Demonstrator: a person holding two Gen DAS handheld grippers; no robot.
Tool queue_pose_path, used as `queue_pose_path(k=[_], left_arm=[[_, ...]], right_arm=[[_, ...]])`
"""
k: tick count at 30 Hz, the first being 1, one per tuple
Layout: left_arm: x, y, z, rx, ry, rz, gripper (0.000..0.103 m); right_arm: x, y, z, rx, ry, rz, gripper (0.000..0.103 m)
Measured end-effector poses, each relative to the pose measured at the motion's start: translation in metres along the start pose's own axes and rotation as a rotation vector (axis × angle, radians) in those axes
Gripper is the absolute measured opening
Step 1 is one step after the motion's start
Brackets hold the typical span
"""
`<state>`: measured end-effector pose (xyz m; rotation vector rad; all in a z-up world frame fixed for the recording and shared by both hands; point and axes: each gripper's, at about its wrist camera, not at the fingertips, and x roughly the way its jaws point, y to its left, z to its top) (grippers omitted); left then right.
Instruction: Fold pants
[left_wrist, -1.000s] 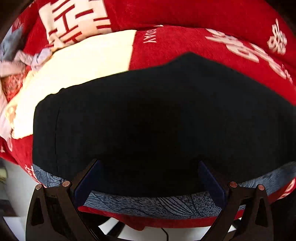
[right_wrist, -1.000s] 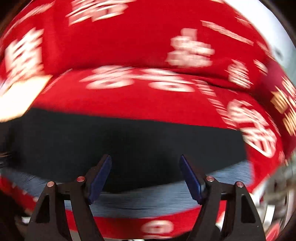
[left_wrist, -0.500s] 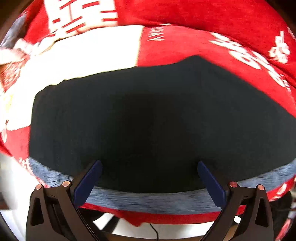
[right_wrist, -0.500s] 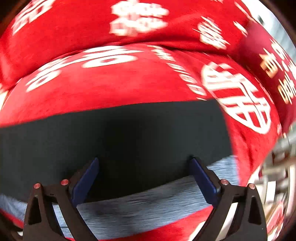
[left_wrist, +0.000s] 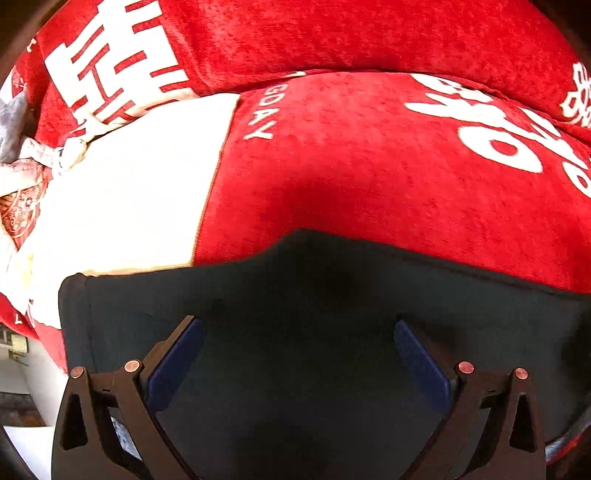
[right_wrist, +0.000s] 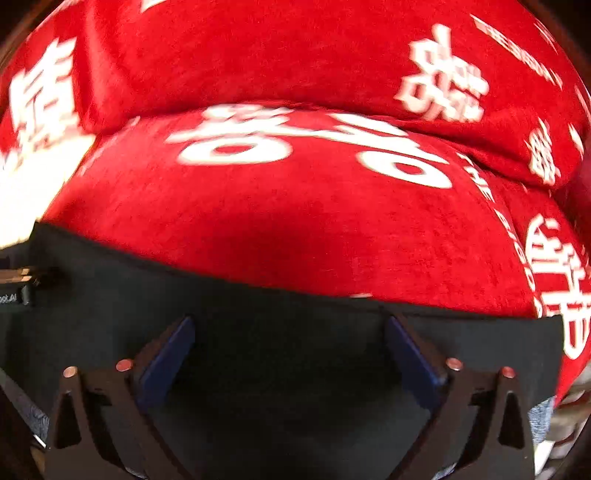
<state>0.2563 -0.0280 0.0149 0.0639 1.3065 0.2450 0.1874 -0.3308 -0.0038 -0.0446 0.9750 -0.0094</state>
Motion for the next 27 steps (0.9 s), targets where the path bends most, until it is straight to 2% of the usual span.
queue_pose_path(k=[2,4,7,8,10,12,15,17,20,22,26,27], left_arm=[[0.01,0.01,0.004,-0.03,0.013,-0.03,0.103],[0.012,0.018,0.003,-0.071,0.041,-0.067,0.103],[-0.003,0.015,-0.012,-0.045,0.015,-0.032,0.103],[-0.01,0.011,-0.022,-0.025,0.004,-0.056,0.103],[-0.025,0.001,-0.049,0.03,-0.01,-0.117,0.103],[-0.036,-0.011,-0.075,0.094,-0.026,-0.137,0.103],[-0.045,-0.024,-0.108,0.171,-0.052,-0.118,0.103],[-0.039,-0.02,-0.12,0.176,-0.043,-0.108,0.103],[-0.028,0.003,-0.122,0.115,-0.013,-0.148,0.103],[-0.025,0.025,-0.123,0.075,-0.021,-0.138,0.103],[-0.012,0.065,-0.132,0.019,-0.027,-0.157,0.103],[-0.006,0.071,-0.133,0.011,-0.024,-0.153,0.103]], right_arm=[[0.003,-0.044,-0.001,0.078,0.012,-0.066,0.102],[0.001,-0.08,-0.003,0.135,0.03,-0.083,0.102],[-0.018,-0.11,-0.011,0.163,0.037,-0.24,0.102],[-0.03,-0.115,-0.017,0.19,0.022,-0.236,0.102],[-0.052,-0.111,-0.027,0.206,-0.018,-0.132,0.102],[-0.071,-0.075,-0.046,0.138,-0.035,-0.038,0.102],[-0.08,-0.023,-0.069,0.002,-0.037,0.046,0.102],[-0.075,0.008,-0.085,-0.073,-0.032,0.046,0.102],[-0.054,0.02,-0.097,-0.119,0.002,0.003,0.102],[-0.052,0.007,-0.1,-0.086,-0.002,0.028,0.102],[-0.053,-0.033,-0.1,-0.023,0.011,-0.049,0.103],[-0.051,-0.045,-0.1,0.01,0.025,-0.034,0.103]])
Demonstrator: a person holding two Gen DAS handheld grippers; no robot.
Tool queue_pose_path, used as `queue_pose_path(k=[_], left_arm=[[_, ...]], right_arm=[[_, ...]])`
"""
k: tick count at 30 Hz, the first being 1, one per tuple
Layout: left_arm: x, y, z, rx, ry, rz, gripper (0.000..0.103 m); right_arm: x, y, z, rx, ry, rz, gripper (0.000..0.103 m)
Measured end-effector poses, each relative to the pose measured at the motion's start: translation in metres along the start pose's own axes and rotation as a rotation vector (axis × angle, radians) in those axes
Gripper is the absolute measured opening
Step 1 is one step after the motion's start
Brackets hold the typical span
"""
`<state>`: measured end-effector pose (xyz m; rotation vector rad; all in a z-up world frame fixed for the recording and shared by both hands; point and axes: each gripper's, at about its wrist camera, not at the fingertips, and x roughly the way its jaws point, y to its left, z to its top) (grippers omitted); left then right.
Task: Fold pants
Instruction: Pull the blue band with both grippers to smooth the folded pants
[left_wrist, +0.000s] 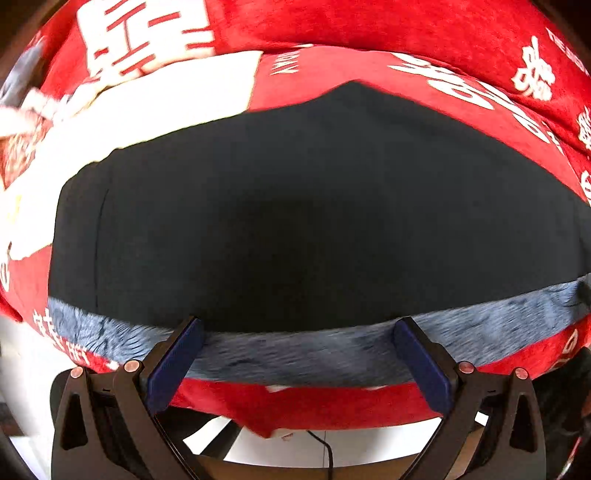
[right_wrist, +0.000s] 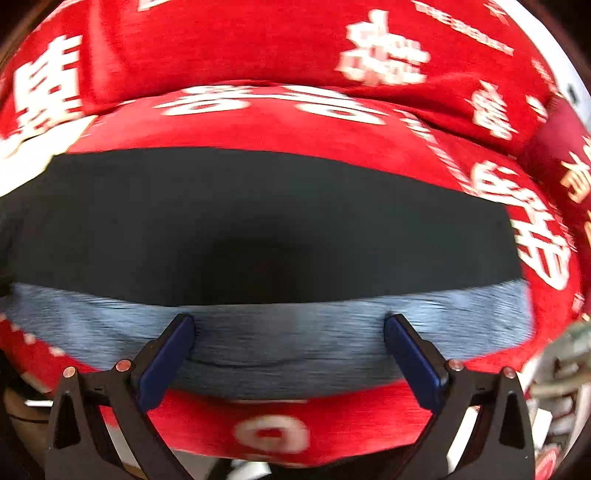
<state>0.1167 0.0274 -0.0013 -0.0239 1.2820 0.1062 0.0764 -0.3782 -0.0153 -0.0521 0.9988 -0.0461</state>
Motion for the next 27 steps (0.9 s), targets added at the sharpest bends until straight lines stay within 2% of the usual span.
queue_pose_path(k=[3,4,7,9,14,17,19,22,25,27], left_arm=[[0.008,0.023,-0.01,-0.027,0.012,0.047,0.103],[0.009,0.034,-0.013,-0.052,0.014,0.042,0.103],[0.012,0.064,-0.016,-0.128,0.028,0.043,0.103],[0.012,0.08,-0.017,-0.163,0.035,0.065,0.103],[-0.005,0.136,-0.026,-0.283,0.005,0.088,0.103],[-0.006,0.188,-0.034,-0.416,0.001,0.104,0.103],[-0.006,0.207,-0.039,-0.467,0.009,0.095,0.103],[-0.005,0.207,-0.045,-0.433,0.0,0.09,0.103],[0.006,0.189,-0.038,-0.338,-0.003,0.17,0.103],[0.02,0.19,-0.035,-0.325,0.03,0.2,0.103]], right_arm=[[0.004,-0.026,0.001,0.088,0.028,-0.025,0.103],[0.003,-0.03,0.002,0.107,0.034,-0.039,0.103],[-0.007,-0.017,0.004,0.105,0.033,-0.087,0.103],[-0.017,0.007,0.007,0.063,0.011,-0.073,0.103],[-0.036,0.102,0.009,-0.076,-0.042,0.067,0.103],[-0.036,0.153,0.005,-0.12,-0.043,0.141,0.103],[-0.029,0.181,0.002,-0.169,-0.032,0.167,0.103],[-0.015,0.199,-0.002,-0.236,-0.018,0.111,0.102],[-0.011,0.179,-0.002,-0.21,-0.017,0.121,0.102],[-0.011,0.165,-0.001,-0.194,-0.016,0.095,0.102]])
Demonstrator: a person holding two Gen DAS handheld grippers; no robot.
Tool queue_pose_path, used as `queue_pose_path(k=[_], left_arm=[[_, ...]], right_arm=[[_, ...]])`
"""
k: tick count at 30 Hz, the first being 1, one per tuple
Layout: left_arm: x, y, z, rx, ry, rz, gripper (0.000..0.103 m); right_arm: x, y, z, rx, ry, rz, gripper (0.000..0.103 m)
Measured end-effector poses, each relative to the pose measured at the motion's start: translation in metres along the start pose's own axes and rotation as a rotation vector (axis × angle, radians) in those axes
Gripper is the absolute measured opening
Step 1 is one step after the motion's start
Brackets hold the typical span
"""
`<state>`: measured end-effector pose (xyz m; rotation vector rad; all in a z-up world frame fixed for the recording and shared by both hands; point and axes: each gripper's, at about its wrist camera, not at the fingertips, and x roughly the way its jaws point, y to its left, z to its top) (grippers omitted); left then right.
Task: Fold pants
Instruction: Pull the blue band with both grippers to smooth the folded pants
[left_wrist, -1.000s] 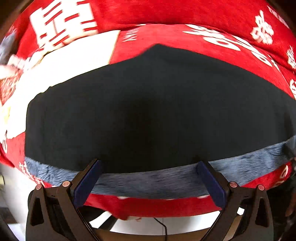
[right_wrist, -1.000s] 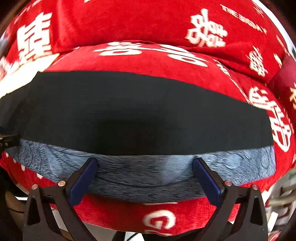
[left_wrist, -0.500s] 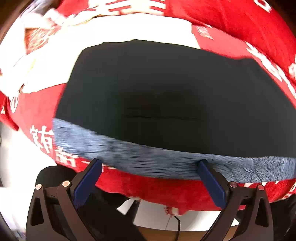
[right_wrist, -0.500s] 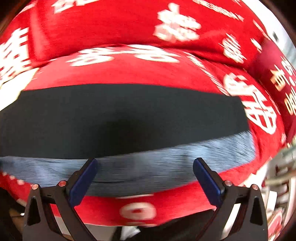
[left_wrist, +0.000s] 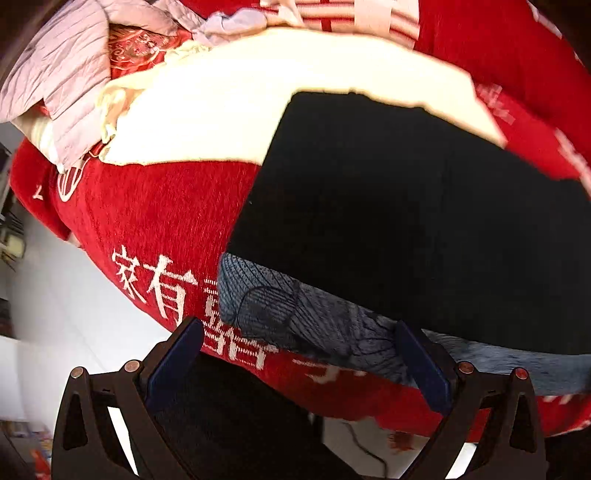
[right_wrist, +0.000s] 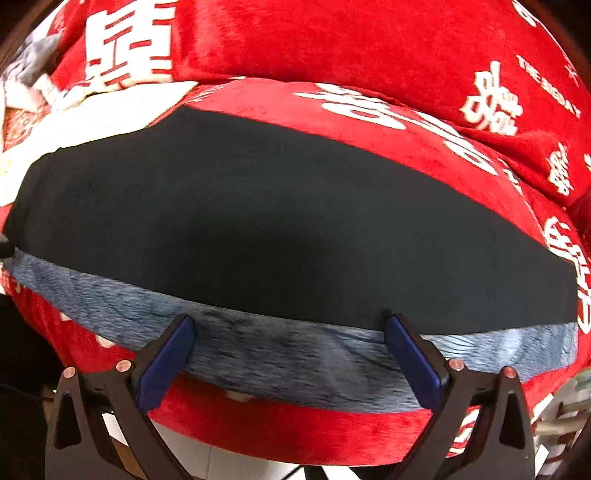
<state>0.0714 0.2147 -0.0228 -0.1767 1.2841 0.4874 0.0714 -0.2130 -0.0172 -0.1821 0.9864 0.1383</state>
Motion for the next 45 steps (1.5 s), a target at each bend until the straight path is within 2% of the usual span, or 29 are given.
queue_pose_path(k=[2,5,8,10,13,17,20,22,23,25,28,32,35,39,41,45], left_arm=[[0.009,0.01,0.001,-0.058,0.036,-0.06,0.103],[0.011,0.021,0.001,-0.074,0.048,-0.089,0.103],[-0.006,0.027,-0.005,-0.045,0.009,-0.053,0.103],[-0.02,0.018,-0.004,-0.016,-0.027,-0.095,0.103],[-0.028,0.0,0.004,0.024,-0.054,-0.142,0.103],[-0.029,-0.02,0.034,0.06,-0.088,-0.121,0.103],[-0.014,-0.024,0.061,0.051,-0.063,-0.106,0.103],[0.002,-0.023,0.071,0.05,-0.039,-0.064,0.103],[0.008,-0.027,0.067,0.054,-0.027,-0.045,0.103],[0.014,-0.024,0.066,0.054,-0.023,-0.058,0.103],[0.006,-0.023,0.058,0.068,-0.033,-0.045,0.103],[-0.014,-0.031,0.046,0.083,-0.05,-0.1,0.103],[-0.024,-0.062,0.055,0.139,-0.06,-0.142,0.103],[-0.035,-0.101,0.044,0.224,-0.064,-0.175,0.103],[-0.043,-0.12,0.037,0.257,-0.065,-0.182,0.103],[-0.052,-0.147,0.027,0.31,-0.07,-0.193,0.103]], right_arm=[[-0.001,-0.021,-0.002,0.047,0.007,-0.036,0.102],[-0.002,-0.058,-0.006,0.16,0.039,-0.09,0.103],[-0.004,-0.091,-0.011,0.266,0.073,-0.091,0.103],[-0.011,-0.101,-0.007,0.283,0.062,-0.114,0.103],[-0.02,-0.091,0.001,0.262,0.033,-0.091,0.103],[-0.014,-0.06,0.011,0.183,0.036,-0.063,0.103],[-0.012,-0.045,0.01,0.17,0.043,-0.023,0.103],[-0.012,-0.042,0.006,0.171,0.054,-0.025,0.103],[-0.011,-0.044,0.004,0.171,0.059,-0.03,0.103],[-0.009,-0.051,0.002,0.181,0.07,-0.04,0.103],[-0.012,-0.059,0.004,0.195,0.069,-0.049,0.103],[-0.016,-0.043,0.019,0.141,0.042,-0.012,0.103],[-0.011,-0.016,0.029,0.074,0.039,0.037,0.103],[0.003,0.005,0.033,0.015,0.06,0.078,0.103],[0.013,0.001,0.031,0.019,0.077,0.074,0.103],[0.014,-0.028,0.028,0.051,0.055,0.081,0.102]])
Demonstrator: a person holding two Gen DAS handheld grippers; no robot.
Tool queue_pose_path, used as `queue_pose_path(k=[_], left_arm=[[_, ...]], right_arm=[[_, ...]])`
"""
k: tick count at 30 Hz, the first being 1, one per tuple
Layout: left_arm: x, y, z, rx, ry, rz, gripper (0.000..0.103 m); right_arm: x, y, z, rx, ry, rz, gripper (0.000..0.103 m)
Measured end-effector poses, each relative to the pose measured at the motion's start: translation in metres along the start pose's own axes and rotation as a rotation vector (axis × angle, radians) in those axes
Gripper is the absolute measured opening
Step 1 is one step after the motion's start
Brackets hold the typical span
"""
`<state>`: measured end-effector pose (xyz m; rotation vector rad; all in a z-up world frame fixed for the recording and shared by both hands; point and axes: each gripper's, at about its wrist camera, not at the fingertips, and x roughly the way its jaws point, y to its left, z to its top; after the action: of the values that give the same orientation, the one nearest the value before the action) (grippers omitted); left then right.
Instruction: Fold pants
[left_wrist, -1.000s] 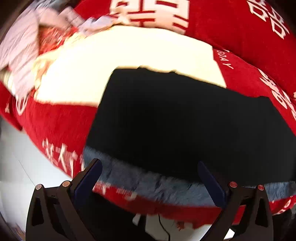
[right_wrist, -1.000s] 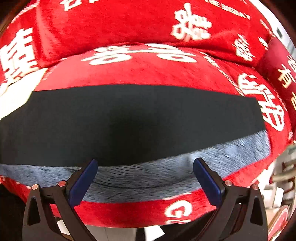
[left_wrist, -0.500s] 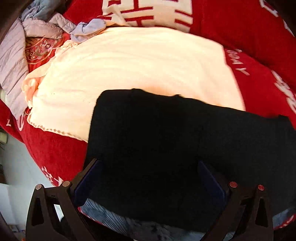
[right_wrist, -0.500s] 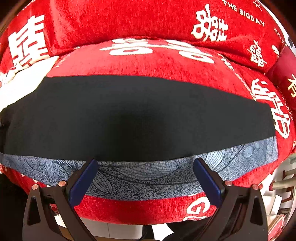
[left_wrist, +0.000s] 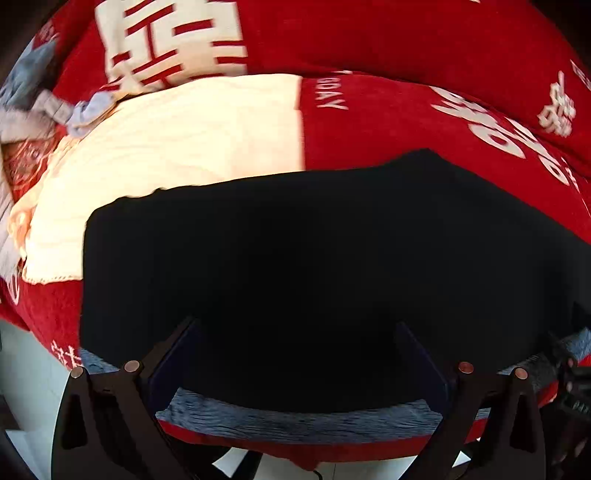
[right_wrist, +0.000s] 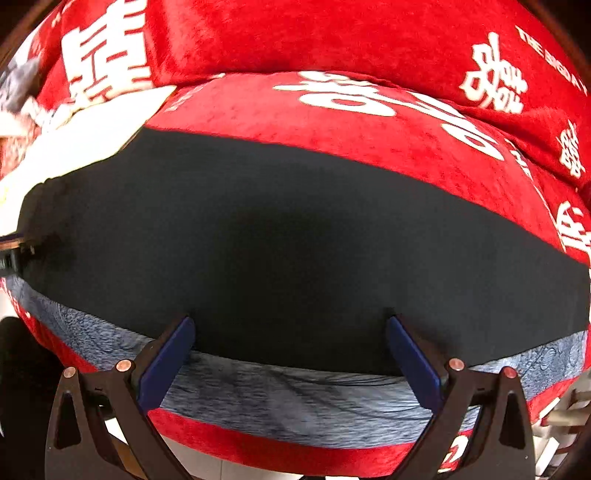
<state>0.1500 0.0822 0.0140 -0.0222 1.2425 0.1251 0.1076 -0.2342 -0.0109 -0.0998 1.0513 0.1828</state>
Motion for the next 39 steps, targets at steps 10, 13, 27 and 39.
queue_pose_path(k=[10,13,27,39], left_arm=[[0.005,-0.091,-0.003,0.142,0.051,-0.038,0.103],[0.006,-0.121,-0.002,0.18,0.068,-0.057,0.103],[0.004,-0.24,0.009,0.292,0.084,-0.048,0.103],[0.005,-0.28,0.021,0.246,0.146,-0.082,0.103]], right_arm=[[-0.004,-0.109,-0.007,0.119,-0.024,-0.06,0.103],[-0.006,-0.147,-0.01,0.155,-0.02,-0.135,0.103],[-0.046,-0.312,-0.118,0.62,-0.034,-0.079,0.103],[-0.029,-0.298,-0.095,0.566,-0.234,0.118,0.098]])
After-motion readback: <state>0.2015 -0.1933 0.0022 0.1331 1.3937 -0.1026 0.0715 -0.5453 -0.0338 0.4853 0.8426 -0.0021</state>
